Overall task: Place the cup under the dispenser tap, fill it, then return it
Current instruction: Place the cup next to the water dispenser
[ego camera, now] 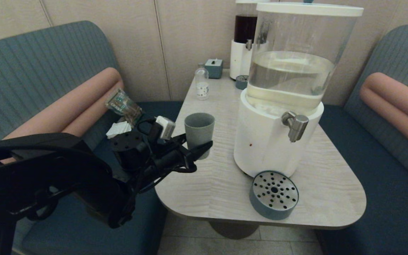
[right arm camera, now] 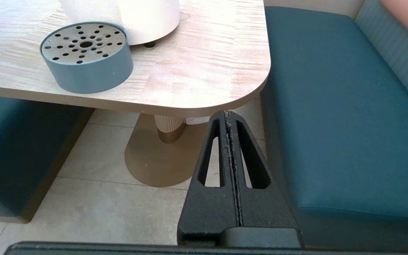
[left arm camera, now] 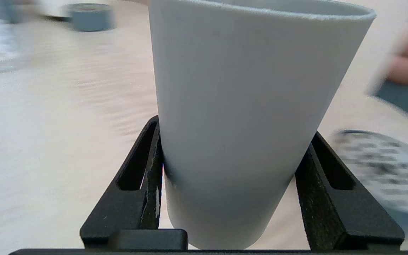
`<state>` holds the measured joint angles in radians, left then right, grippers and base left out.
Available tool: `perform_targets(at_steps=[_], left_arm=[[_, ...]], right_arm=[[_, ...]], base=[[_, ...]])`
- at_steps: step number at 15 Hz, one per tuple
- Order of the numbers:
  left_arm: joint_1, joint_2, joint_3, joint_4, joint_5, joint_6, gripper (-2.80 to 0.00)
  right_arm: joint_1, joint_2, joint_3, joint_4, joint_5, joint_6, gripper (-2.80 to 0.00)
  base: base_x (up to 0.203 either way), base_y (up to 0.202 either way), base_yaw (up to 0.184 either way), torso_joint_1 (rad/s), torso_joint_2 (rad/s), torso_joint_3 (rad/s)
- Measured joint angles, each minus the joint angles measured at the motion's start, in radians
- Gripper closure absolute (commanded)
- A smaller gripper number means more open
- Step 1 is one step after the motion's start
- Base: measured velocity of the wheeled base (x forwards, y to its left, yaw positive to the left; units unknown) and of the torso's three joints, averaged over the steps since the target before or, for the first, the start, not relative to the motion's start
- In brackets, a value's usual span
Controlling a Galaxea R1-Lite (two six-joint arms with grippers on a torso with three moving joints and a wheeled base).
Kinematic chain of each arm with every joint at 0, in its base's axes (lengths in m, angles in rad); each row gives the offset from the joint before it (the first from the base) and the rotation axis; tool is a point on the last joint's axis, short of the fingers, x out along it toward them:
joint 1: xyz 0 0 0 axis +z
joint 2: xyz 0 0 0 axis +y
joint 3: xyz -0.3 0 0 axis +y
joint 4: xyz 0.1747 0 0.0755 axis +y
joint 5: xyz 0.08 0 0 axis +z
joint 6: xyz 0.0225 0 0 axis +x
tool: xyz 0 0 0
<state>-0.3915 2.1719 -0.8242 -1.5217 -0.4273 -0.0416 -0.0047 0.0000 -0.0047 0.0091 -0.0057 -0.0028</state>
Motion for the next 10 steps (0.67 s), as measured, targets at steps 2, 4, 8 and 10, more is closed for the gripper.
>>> perform_targets(at_steps=[2, 4, 8, 10], left_arm=[[0.054, 0.018, -0.027, -0.001, -0.016, 0.006, 0.00], [0.082, 0.057, -0.068, 0.000, -0.019, 0.009, 0.00], [0.093, 0.171, -0.202, 0.000, -0.018, 0.010, 0.00], [0.094, 0.238, -0.270, 0.000, -0.017, 0.010, 0.00]], right_arm=[[0.000, 0.000, 0.000, 0.000, 0.000, 0.000, 0.00], [0.001, 0.000, 0.000, 0.000, 0.000, 0.000, 0.00], [0.001, 0.000, 0.000, 0.000, 0.000, 0.000, 0.00], [0.000, 0.000, 0.000, 0.000, 0.000, 0.000, 0.00]], base=[[0.000, 0.000, 0.000, 0.000, 0.00, 0.000], [0.000, 0.000, 0.000, 0.000, 0.00, 0.000], [0.000, 0.000, 0.000, 0.000, 0.00, 0.000], [0.000, 0.000, 0.000, 0.000, 0.00, 0.000]])
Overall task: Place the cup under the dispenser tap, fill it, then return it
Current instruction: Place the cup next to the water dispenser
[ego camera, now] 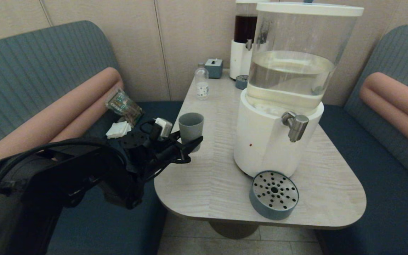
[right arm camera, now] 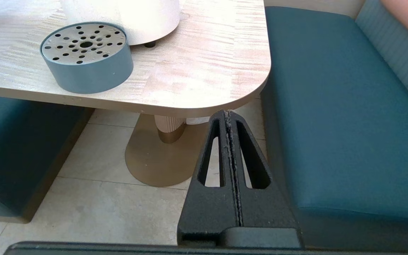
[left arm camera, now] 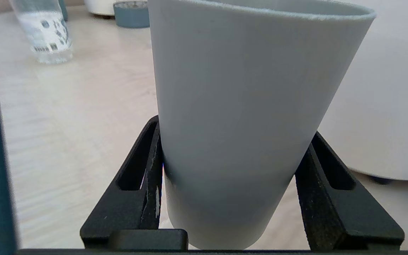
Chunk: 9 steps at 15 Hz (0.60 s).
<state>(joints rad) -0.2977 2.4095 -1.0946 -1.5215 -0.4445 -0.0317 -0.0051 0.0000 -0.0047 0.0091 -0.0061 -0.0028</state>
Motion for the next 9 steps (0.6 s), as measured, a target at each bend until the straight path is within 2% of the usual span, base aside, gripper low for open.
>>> perform_targets(at_steps=[5, 9], left_arm=[[0.004, 0.139, -0.140, 0.000, 0.005, -0.010, 0.00], [0.005, 0.204, -0.195, -0.006, 0.007, -0.012, 0.00]], right_arm=[[0.000, 0.000, 0.000, 0.000, 0.000, 0.000, 0.00], [0.001, 0.000, 0.000, 0.000, 0.000, 0.000, 0.00]], base=[[0.000, 0.000, 0.000, 0.000, 0.00, 0.000], [0.000, 0.000, 0.000, 0.000, 0.00, 0.000]])
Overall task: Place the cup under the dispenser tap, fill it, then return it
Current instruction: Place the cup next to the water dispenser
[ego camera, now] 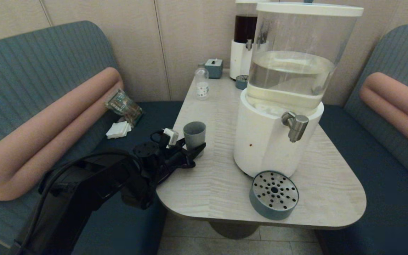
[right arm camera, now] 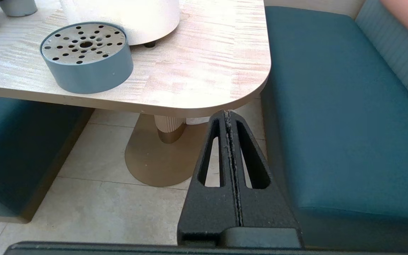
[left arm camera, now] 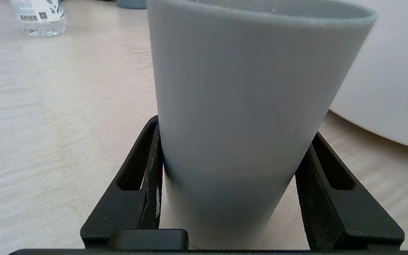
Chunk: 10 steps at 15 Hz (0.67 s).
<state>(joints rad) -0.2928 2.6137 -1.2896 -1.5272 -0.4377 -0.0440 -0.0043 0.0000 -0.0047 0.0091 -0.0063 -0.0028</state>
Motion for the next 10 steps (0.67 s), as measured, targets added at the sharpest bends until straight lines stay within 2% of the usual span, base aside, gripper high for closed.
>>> perform_targets(at_steps=[10], left_arm=[[0.000, 0.001, -0.009, 0.009, 0.010, 0.002, 0.00]], right_arm=[[0.000, 0.000, 0.000, 0.000, 0.000, 0.000, 0.00]], base=[[0.000, 0.000, 0.000, 0.000, 0.00, 0.000]])
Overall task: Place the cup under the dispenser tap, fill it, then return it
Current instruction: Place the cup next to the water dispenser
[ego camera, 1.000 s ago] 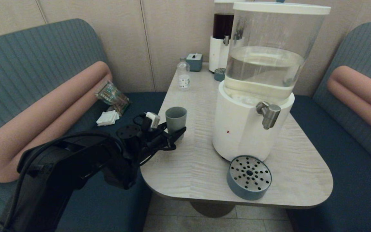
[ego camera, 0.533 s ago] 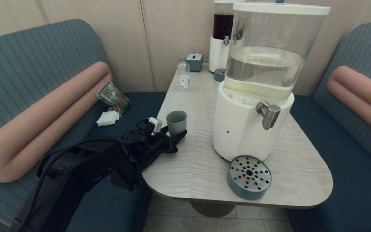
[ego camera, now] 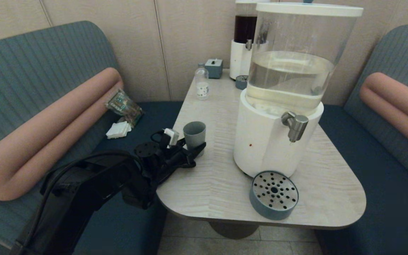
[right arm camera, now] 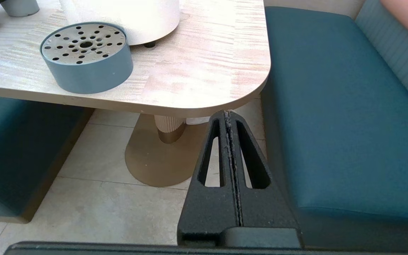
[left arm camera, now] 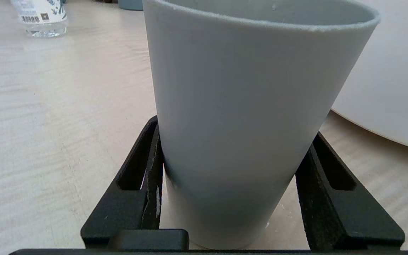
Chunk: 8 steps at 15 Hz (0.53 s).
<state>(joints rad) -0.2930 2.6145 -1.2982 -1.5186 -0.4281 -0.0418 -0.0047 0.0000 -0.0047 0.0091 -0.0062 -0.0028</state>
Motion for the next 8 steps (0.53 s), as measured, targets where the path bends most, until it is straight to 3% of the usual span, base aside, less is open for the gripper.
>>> perform_targets(at_steps=[8], left_arm=[[0.000, -0.083, 0.108, -0.001, 0.000, 0.009, 0.00]], right_arm=[[0.000, 0.000, 0.000, 0.000, 0.000, 0.000, 0.00]], base=[[0.000, 0.000, 0.000, 0.000, 0.00, 0.000]])
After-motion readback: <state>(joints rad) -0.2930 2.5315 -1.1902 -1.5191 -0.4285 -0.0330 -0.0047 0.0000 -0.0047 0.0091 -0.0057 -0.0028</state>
